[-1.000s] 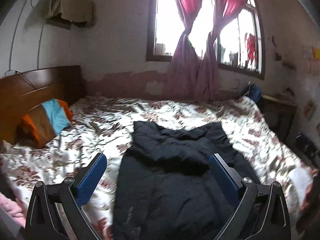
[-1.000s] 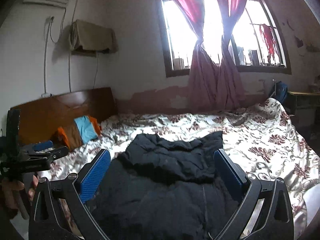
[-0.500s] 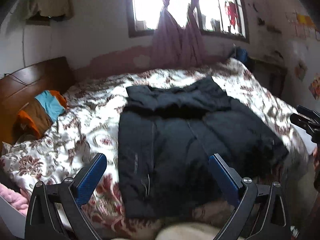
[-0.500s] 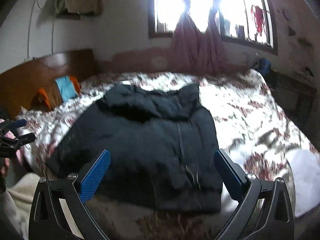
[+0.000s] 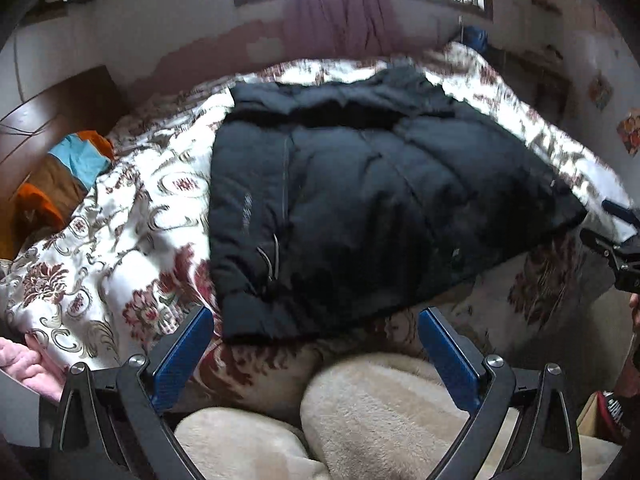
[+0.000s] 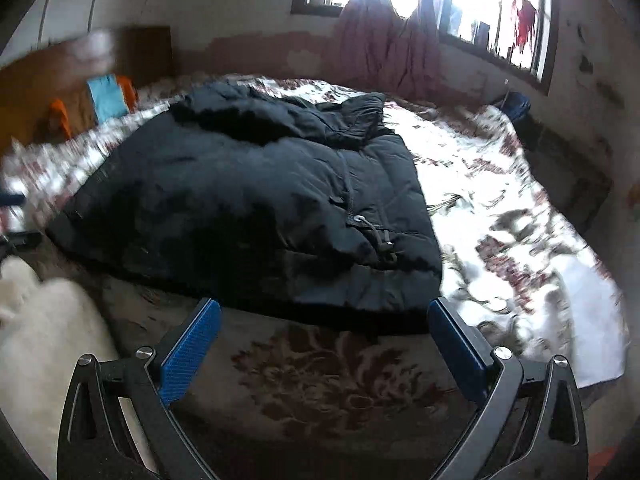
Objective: Fold large clothes
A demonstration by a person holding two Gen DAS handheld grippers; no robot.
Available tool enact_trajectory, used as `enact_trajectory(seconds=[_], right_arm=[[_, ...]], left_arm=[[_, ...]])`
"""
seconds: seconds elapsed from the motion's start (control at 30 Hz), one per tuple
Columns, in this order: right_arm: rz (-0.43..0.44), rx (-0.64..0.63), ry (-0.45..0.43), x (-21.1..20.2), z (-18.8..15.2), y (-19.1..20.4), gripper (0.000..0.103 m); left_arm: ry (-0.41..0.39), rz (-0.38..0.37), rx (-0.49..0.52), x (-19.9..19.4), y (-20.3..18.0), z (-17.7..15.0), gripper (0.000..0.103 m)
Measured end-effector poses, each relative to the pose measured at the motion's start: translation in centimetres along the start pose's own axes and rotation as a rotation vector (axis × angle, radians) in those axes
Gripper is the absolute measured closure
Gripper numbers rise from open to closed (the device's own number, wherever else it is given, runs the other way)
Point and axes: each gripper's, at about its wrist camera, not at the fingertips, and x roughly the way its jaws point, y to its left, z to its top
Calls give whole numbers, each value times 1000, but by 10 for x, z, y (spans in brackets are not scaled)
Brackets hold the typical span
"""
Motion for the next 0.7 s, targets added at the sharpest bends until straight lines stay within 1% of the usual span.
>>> enact_trajectory(seconds=[0.03, 0.07, 0.17, 0.33, 0.47, 0.53, 0.63, 0.7], right_arm=[[-44, -38, -6, 3, -1, 4, 2], [-70, -72, -11, 5, -1, 8, 2], [-108, -161, -13, 14, -3, 19, 2], [-168, -324, -27, 30, -7, 42, 2], [-214, -446, -59, 40, -11, 61, 2], [-233, -517, -75, 46, -15, 72, 2], [-256, -599, -83, 56, -22, 85, 2], [-289, -638, -89, 60, -26, 95, 2]], left_arm=[[22, 8, 10, 6, -3, 0, 0], [38, 18, 17, 11, -6, 0, 0], [79, 43, 34, 26, -14, 1, 0], [130, 4, 50, 46, -23, 4, 0], [162, -14, 82, 59, -32, 3, 0], [193, -18, 104, 68, -36, 1, 0], [230, 37, 148, 80, -43, -2, 0], [253, 59, 176, 87, -49, -5, 0]])
